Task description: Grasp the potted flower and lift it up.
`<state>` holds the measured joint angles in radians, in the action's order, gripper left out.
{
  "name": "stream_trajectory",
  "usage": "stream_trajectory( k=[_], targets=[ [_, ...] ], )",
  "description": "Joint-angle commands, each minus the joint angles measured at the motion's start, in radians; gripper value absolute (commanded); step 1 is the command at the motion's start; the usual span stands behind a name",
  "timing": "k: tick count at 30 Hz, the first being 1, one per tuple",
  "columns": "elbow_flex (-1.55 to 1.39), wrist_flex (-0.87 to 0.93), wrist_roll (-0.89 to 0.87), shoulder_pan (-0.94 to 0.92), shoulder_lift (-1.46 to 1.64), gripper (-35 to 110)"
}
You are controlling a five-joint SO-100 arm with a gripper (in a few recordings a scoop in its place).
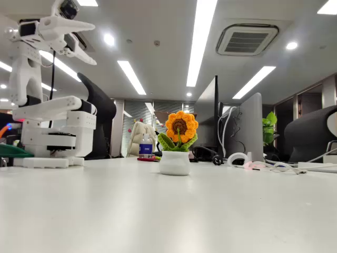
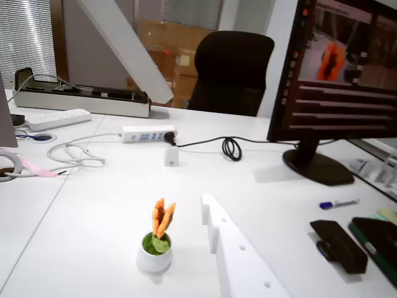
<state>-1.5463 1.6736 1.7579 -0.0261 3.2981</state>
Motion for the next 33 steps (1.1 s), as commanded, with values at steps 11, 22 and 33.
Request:
stream_trajectory(
  k=[11,22,33],
  targets=[
    [0.038,0.063,-0.014,-0.023,0.003,73],
    [0.037,0.063,-0.014,-0.023,0.003,73],
    [0.035,0.072,-0.009,-0.032,0.003,73]
  ],
)
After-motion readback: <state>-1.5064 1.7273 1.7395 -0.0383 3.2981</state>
